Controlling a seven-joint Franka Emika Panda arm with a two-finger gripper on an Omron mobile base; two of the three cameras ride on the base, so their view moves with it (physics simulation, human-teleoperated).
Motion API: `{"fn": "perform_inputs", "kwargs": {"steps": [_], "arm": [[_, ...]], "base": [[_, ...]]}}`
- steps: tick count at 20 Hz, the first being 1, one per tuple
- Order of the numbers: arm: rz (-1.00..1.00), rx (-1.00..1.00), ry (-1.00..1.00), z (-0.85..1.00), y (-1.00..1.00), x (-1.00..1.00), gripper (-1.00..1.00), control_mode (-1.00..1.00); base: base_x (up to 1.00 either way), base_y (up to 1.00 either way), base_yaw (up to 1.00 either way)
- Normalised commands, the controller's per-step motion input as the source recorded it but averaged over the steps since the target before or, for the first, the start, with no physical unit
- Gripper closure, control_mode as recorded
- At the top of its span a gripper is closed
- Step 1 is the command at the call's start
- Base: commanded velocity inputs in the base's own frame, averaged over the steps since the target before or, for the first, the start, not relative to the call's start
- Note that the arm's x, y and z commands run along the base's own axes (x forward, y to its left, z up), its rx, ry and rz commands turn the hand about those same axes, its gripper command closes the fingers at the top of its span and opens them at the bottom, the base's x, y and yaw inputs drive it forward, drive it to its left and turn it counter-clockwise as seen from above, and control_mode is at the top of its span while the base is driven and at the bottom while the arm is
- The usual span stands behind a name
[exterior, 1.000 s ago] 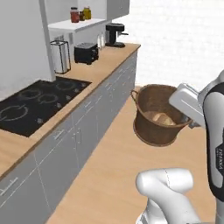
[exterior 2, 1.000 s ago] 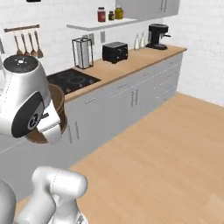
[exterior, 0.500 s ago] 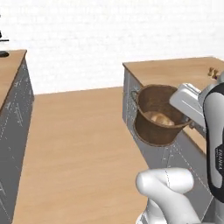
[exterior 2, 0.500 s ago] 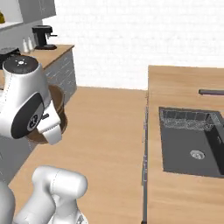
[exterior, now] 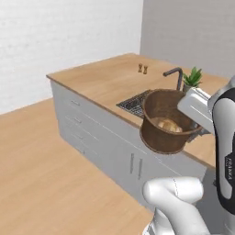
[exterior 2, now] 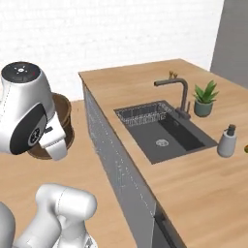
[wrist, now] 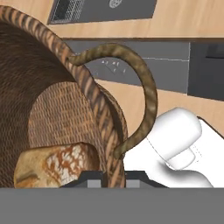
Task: Open the cabinet, pick up the bread from the cabinet and place it in the basket. Then move the basket to the dining counter.
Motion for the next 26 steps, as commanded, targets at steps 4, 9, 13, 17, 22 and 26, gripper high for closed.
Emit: {"fn": "perform_inputs", "kwargs": {"steps": [4, 9, 13, 17, 22, 26], "arm": [[0.00, 0.00, 0.00, 0.00, 0.00, 0.00, 1.00, 1.00], [0.00, 0.00, 0.00, 0.00, 0.00, 0.00, 1.00, 1.00], [0.00, 0.00, 0.00, 0.00, 0.00, 0.00, 1.00, 1.00], [0.00, 0.00, 0.00, 0.00, 0.00, 0.00, 1.00, 1.00], [0.00, 0.00, 0.00, 0.00, 0.00, 0.00, 1.00, 1.00], [0.00, 0.00, 0.00, 0.00, 0.00, 0.00, 1.00, 1.00]], "base": [[0.36, 0.71, -0.76], [0.34, 0.54, -0.79], [0.00, 0.00, -0.92], [0.07, 0.01, -0.81], [0.90, 0.00, -0.34], [0.88, -0.26, -0.11]]}}
